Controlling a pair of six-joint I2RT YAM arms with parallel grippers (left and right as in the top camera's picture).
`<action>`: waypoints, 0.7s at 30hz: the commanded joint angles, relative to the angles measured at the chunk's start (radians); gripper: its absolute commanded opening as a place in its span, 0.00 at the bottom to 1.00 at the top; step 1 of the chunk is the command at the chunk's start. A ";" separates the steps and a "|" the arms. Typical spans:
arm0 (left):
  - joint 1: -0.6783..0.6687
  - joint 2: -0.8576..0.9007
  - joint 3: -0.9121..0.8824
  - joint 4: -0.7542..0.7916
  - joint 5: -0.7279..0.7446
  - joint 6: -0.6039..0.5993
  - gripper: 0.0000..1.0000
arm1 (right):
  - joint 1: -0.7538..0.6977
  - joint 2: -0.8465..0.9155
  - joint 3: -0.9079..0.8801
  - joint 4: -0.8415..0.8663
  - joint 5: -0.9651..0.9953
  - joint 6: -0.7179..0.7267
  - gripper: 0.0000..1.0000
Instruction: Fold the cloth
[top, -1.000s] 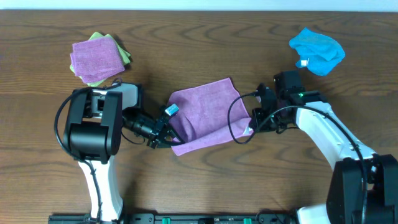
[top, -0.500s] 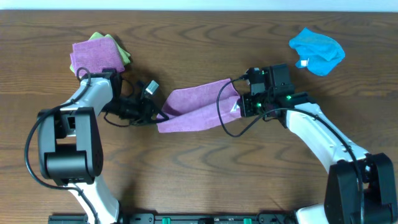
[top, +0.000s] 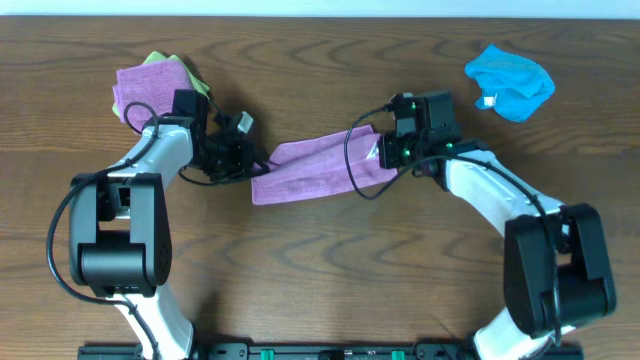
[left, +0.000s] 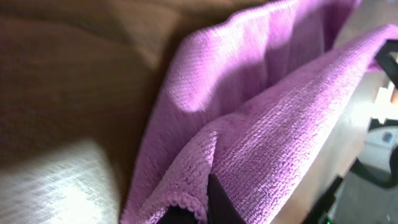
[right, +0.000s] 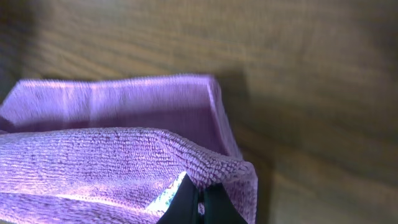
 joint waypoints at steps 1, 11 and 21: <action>0.010 -0.010 0.009 0.050 -0.063 -0.089 0.06 | 0.004 0.031 0.060 0.015 0.039 0.003 0.01; 0.010 -0.010 0.009 0.178 -0.169 -0.168 0.06 | 0.005 0.092 0.081 0.065 0.071 0.001 0.01; 0.004 -0.002 0.009 0.236 -0.247 -0.176 0.06 | 0.023 0.158 0.085 0.141 0.074 0.001 0.01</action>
